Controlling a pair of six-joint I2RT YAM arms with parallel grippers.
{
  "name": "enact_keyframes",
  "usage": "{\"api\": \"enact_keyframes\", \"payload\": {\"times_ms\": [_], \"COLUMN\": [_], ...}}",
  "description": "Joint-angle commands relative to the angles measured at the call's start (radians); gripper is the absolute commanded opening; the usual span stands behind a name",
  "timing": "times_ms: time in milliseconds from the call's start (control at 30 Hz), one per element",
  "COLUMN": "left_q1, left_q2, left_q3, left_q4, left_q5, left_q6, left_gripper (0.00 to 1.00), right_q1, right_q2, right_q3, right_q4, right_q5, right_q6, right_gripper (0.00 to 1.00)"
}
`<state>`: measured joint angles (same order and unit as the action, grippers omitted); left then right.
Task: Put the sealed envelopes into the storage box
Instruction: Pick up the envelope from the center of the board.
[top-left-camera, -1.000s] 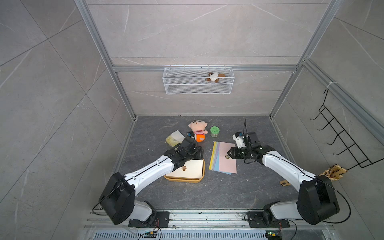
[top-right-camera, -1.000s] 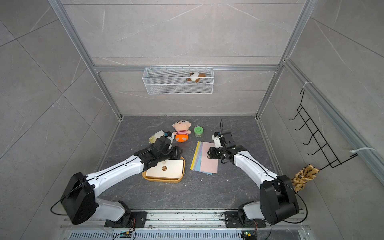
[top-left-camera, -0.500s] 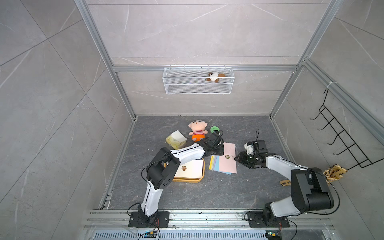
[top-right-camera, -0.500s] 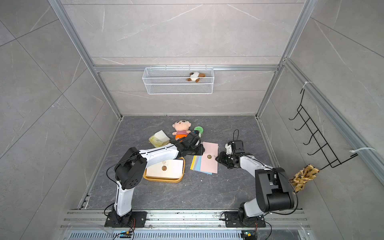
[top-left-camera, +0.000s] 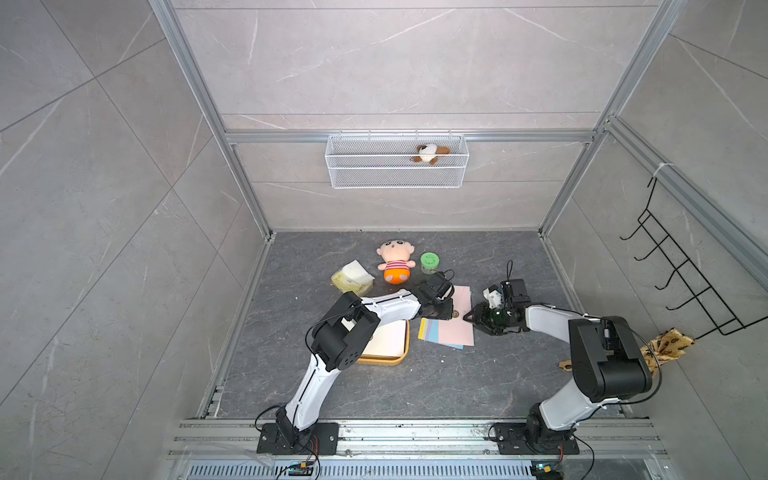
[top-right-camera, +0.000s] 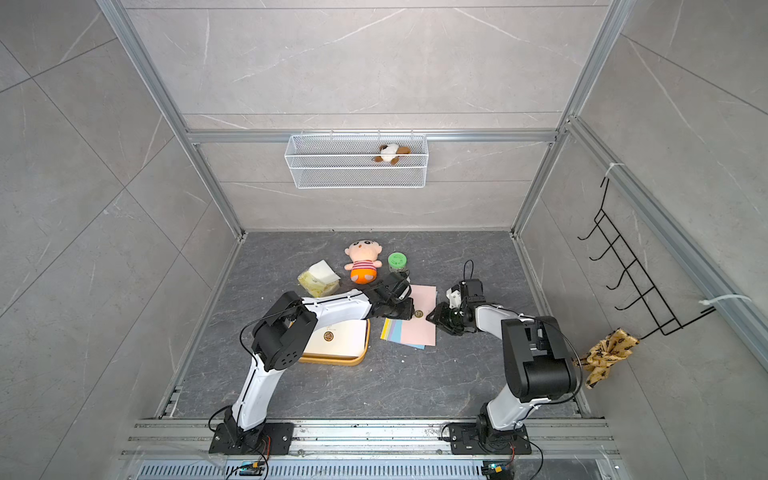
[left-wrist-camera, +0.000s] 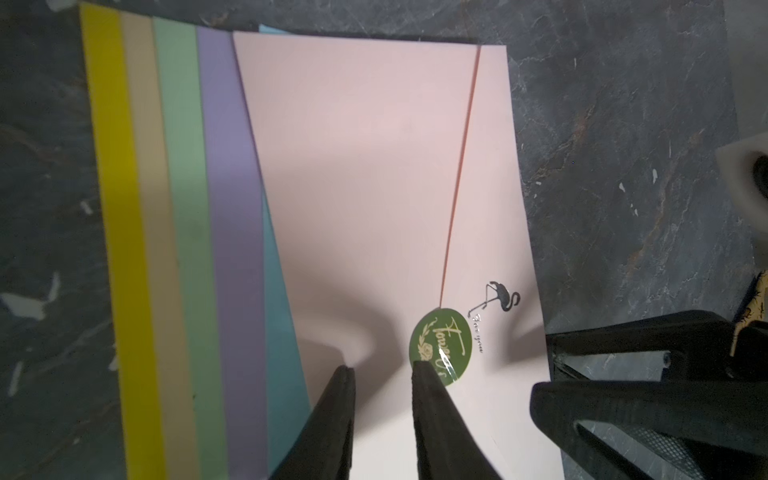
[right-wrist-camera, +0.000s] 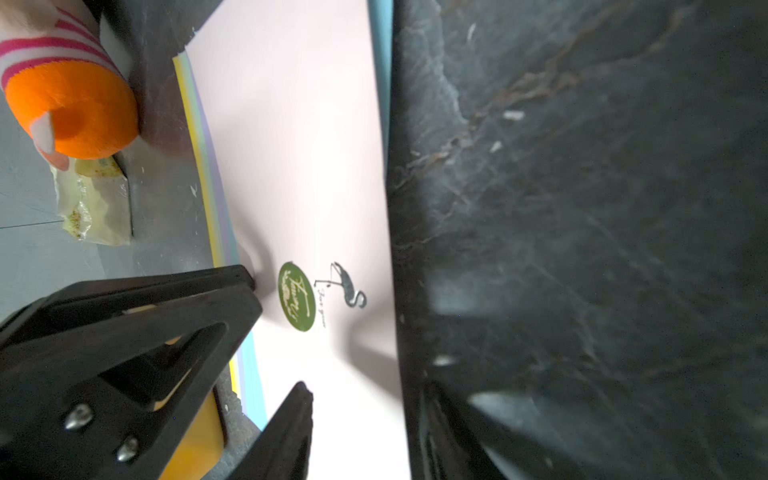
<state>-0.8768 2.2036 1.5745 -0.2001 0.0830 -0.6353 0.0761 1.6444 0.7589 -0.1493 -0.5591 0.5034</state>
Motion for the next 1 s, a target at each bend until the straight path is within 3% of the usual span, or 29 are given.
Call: {"api": "enact_keyframes", "payload": {"times_ms": [0,400,733,867,967], "left_q1": [-0.001,-0.001,-0.001,-0.001,0.001], "left_q2": [0.007,0.005,-0.027,-0.054,-0.084], "left_q3": [0.005,-0.011,-0.049,-0.071,-0.063], "left_q4": [-0.010,0.009,0.043,0.068,0.079], "left_q5": [0.011,0.007,0.011,0.008,0.004], "left_q6": [0.008,0.000,-0.005,-0.006,-0.013], "left_gripper": [0.29,0.29,0.29,0.30,0.40], "right_q1": [-0.003,-0.001,0.002,0.005,0.007], "right_q2": [0.001,-0.106,-0.034,-0.044,-0.095], "right_q3": [0.007,0.040,0.046,0.063,0.087], "right_q4": [0.011,-0.012,0.007,-0.019,-0.062], "right_q5": [-0.029,-0.119,-0.145,-0.153,-0.158], "right_q6": [0.026,0.065,0.068,0.052,0.016], "right_gripper": [0.45,0.33,0.20,0.10,0.03]}}
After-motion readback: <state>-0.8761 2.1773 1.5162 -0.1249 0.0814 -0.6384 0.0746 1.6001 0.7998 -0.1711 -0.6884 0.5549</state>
